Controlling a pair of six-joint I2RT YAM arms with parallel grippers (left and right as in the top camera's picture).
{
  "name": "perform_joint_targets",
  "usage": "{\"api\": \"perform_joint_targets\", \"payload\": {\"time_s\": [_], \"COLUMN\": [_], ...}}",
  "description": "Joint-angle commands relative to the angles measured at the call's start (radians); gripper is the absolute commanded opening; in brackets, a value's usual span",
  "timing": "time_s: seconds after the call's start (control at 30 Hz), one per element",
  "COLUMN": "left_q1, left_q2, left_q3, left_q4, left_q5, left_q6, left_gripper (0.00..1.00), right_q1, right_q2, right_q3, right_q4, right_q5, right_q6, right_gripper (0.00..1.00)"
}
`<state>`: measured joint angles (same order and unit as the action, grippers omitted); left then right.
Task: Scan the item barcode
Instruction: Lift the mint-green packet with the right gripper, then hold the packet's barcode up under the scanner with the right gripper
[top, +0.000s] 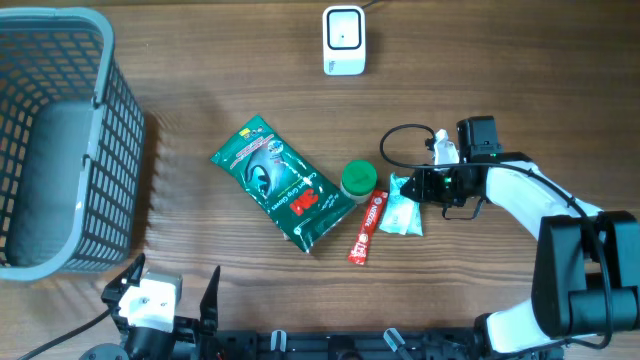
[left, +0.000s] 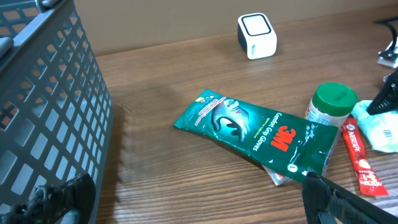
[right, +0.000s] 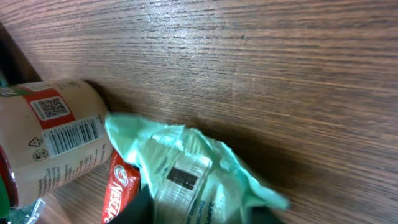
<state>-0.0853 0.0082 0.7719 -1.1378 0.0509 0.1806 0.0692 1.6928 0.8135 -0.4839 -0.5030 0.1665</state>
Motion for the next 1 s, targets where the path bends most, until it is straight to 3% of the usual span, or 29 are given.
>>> {"api": "perform_joint_targets", "payload": {"time_s": [0.0,0.23,0.37,0.47,0.7,0.97], "left_q1": [-0.005,-0.005,-0.005,-0.005,-0.005,-0.005], "left_q2": [0.0,0.0,0.0,0.0,0.0,0.0], "left_q3": [-0.002,-0.002,-0.002,-0.002,-0.002,-0.002], "left_q4": [0.003,0.003,0.003,0.003,0.003,0.003], "left_q5": [0.012,0.012,0.012,0.012,0.012,0.012], "left_q6": [-0.003,-0.003,-0.003,-0.003,-0.003,-0.003], "left_gripper": [1.0,1.0,1.0,1.0,1.0,1.0], "right_q1": [0.003,0.003,0.003,0.003,0.003,0.003], "right_q2": [0.037,-0.002,-0.134,-0.281,-0.638,-0.745], "right_q3": [-0.021,0.119,0.241,0.283,0.283,0.283], "right_q4": [0.002,-0.176,-0.279,-0.29,-0.366,-0.415], "right_q5": [0.007,-0.158,-0.156,-0.124,0.092,0.103], "right_q6": [0.016,0.045,0.066,0.158,0.528,0.649], "right_gripper": [0.04,0.04,0.04,0.04,0.04,0.04]}}
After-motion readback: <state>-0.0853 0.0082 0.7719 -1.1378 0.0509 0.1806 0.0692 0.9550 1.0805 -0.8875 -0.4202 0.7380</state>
